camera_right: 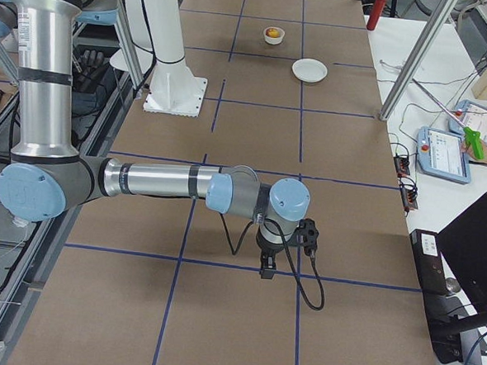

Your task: Move apple from plate to bowl

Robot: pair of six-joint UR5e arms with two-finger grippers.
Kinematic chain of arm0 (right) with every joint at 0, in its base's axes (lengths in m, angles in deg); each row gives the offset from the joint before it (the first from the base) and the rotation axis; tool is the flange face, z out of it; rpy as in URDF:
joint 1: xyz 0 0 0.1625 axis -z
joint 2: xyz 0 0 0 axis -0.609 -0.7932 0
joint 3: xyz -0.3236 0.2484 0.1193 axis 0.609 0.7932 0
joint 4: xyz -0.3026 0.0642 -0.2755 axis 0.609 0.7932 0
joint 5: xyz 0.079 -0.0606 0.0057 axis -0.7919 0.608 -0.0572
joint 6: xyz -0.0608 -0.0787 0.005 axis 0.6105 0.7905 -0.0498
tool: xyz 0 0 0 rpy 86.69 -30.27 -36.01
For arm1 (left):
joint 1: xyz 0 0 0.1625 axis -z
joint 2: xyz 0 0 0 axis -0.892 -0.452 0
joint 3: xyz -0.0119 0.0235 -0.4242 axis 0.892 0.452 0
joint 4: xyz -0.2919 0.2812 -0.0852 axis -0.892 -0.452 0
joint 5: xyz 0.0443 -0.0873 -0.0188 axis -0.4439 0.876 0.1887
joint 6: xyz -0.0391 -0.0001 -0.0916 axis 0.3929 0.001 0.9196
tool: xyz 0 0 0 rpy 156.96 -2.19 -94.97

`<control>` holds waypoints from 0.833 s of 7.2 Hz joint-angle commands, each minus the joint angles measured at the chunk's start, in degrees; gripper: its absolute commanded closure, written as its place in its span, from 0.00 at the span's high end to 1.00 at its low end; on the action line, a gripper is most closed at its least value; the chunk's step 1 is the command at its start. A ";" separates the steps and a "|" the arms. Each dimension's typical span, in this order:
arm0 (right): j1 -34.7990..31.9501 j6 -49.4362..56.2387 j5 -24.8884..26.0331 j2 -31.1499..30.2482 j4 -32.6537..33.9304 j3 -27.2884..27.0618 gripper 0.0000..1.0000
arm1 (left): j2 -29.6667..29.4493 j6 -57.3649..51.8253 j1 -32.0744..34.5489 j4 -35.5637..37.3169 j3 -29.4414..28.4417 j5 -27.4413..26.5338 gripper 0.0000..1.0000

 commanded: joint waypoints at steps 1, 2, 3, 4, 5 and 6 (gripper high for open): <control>0.00 0.00 0.00 0.04 0.00 0.00 1.00 | 4.05 -1.65 1.59 -0.05 -2.80 4.52 1.00; 0.00 0.00 0.00 0.04 0.00 0.00 1.00 | 4.24 -1.57 1.76 0.13 -2.62 4.17 1.00; 0.00 0.00 0.00 0.04 0.00 0.00 1.00 | 4.15 -1.57 1.76 0.39 -2.45 4.17 1.00; 0.00 0.00 0.00 -0.05 0.00 0.00 1.00 | 3.89 -1.48 1.85 0.57 -2.45 4.17 1.00; 0.00 0.00 0.00 0.04 0.09 0.00 1.00 | 3.63 -1.48 1.85 0.83 -2.53 4.17 1.00; 0.00 0.00 0.00 0.04 0.00 0.00 1.00 | 3.62 -1.48 1.85 0.83 -2.62 4.17 1.00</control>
